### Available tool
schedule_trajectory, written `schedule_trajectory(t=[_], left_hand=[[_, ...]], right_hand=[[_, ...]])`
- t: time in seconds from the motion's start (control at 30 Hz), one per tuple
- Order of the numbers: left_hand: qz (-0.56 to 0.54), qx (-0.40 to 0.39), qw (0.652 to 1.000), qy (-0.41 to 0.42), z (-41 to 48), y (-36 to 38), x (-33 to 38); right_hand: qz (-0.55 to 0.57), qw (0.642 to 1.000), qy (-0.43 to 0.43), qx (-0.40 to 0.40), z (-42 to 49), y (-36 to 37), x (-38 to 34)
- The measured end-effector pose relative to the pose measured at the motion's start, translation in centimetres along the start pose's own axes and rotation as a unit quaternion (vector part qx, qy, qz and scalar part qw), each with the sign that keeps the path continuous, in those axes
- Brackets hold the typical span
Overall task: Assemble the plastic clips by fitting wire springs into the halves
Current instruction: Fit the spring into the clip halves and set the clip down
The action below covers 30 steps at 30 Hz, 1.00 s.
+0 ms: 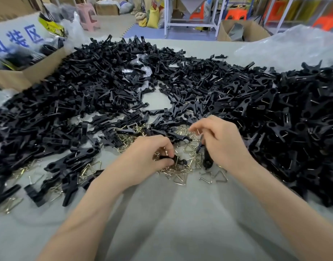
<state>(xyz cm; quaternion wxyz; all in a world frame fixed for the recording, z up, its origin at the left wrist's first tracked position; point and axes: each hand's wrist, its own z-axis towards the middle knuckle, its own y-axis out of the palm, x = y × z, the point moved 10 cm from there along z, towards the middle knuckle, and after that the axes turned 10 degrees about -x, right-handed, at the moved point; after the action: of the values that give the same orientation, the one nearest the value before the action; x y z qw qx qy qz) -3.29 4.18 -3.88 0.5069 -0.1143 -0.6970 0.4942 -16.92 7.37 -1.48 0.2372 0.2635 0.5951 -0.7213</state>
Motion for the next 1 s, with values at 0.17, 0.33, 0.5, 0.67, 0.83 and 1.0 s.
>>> schedule_trajectory(t=[0.17,0.33,0.5,0.67,0.83,1.0], left_hand=[[-0.021,0.095,0.995,0.028,-0.5,-2.2,1.0],[-0.086,0.135,0.987,-0.008,-0.9,-2.8,-0.6],[-0.089,0.116,0.989,0.013,-0.9,-2.7,0.1],[-0.03,0.088,0.994,0.06,-0.9,-2.4,1.9],[-0.009,0.143,0.987,0.069,-1.1,-3.2,2.3],[-0.156,0.175,0.972,0.019,-1.0,-3.2,0.3]], right_hand=[[-0.26,0.956,0.008,-0.138,3.4,4.9,-0.2],[-0.131,0.99,0.011,-0.059,2.7,2.9,-0.3],[0.109,0.992,0.056,-0.018,-0.4,1.1,0.5],[0.307,0.946,0.103,-0.027,-2.7,3.3,1.6],[0.517,0.85,0.105,-0.014,-3.2,4.6,2.0],[0.445,0.892,0.076,0.037,-3.6,2.8,2.2]])
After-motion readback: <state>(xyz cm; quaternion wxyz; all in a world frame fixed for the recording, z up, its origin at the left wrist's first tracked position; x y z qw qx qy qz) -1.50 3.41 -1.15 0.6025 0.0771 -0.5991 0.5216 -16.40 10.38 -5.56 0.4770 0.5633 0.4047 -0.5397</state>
